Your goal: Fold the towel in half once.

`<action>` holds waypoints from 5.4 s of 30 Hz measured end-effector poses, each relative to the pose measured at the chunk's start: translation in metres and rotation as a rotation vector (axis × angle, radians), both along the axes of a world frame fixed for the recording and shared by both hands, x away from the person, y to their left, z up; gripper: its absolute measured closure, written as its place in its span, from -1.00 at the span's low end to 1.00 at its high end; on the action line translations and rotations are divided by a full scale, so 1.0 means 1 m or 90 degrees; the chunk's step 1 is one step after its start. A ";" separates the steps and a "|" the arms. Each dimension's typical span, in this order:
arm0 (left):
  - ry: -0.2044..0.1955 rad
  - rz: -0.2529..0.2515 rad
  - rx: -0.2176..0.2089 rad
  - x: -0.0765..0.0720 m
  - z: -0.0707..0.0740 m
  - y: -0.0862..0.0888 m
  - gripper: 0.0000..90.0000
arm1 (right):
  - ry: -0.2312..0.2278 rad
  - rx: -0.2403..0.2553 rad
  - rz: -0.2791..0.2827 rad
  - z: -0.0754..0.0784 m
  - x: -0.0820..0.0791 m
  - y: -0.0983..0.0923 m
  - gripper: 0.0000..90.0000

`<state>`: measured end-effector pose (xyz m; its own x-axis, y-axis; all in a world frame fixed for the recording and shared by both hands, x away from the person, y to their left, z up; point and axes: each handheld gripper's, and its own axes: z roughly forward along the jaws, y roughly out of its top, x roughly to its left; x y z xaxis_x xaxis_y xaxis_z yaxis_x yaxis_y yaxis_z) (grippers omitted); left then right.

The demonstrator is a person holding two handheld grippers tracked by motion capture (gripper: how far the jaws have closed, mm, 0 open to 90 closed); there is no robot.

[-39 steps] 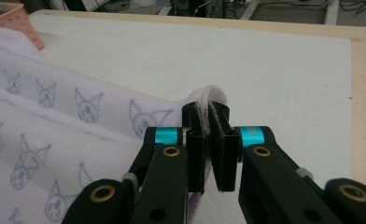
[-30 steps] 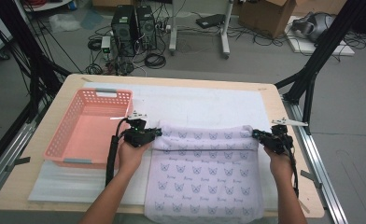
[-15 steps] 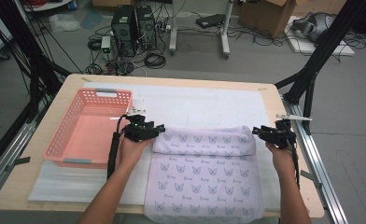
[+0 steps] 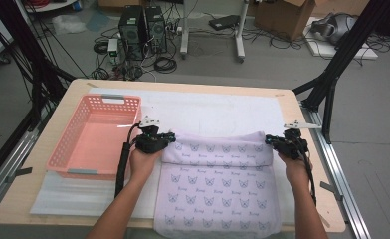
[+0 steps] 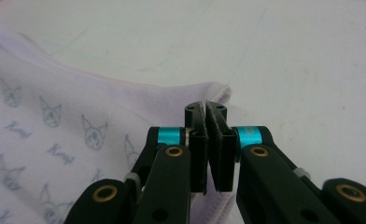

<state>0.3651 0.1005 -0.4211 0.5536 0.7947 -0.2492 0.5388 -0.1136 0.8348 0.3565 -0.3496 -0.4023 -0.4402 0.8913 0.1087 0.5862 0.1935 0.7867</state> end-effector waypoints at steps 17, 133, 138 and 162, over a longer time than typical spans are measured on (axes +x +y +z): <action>-0.030 -0.055 -0.015 -0.082 -0.015 0.021 0.83 | -0.043 0.028 0.034 -0.005 -0.088 -0.007 0.94; -0.015 0.043 0.010 -0.004 0.000 -0.004 0.92 | -0.022 -0.006 -0.002 -0.025 -0.044 -0.004 0.90; -0.018 0.055 0.015 0.015 0.006 -0.005 0.92 | -0.041 -0.005 -0.017 -0.020 -0.024 -0.005 0.90; -0.015 0.012 -0.031 0.039 0.001 -0.006 0.26 | -0.016 0.012 -0.028 -0.007 0.026 -0.002 0.39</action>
